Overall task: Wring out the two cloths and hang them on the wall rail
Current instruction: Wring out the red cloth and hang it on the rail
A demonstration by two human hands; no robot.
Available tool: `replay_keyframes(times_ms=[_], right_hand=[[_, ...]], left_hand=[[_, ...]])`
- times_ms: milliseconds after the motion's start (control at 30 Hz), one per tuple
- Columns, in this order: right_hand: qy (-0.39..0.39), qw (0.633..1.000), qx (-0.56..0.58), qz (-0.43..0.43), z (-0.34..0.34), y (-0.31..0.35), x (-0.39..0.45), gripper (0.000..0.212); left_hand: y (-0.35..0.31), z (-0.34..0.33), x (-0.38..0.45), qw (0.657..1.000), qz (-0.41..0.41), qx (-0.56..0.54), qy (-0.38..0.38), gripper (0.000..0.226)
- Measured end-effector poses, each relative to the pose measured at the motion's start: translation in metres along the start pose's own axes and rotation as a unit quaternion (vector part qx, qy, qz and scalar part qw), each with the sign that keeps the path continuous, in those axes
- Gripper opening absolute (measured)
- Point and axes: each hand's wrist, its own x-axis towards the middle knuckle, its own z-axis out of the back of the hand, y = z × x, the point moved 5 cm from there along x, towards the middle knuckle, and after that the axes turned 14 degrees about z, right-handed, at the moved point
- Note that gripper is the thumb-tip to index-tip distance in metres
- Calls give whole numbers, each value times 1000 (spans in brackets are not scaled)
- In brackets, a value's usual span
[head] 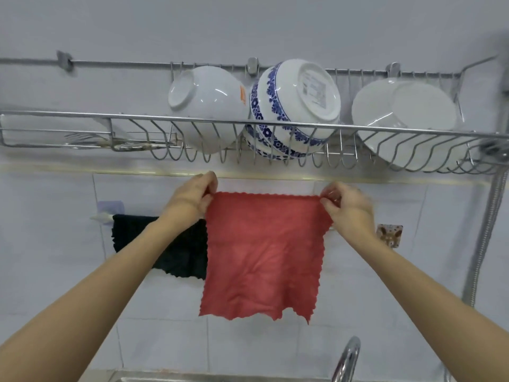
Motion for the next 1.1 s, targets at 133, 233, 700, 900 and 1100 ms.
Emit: replay_keyframes(times_ms=[133,233,700,900,1100], right_hand=[[50,986,-153,32,-31,-8,9,10],[32,973,-209,97,-46,-8,-1,19],[130,932,-226,251,-57,0,-23,11],[167,942,-205,205,-61,-10,-34,29],[201,929,-213,225,-60,-14,-26,28]], left_hand=[[11,-28,6,996,-49,66,-29,5],[21,-40,2,988,-81,117,-64,5],[24,-41,-6,979,-74,183,58,20],[46,-56,-2,976,-14,163,143,28],[36,-55,-3,982,-24,105,155,29]])
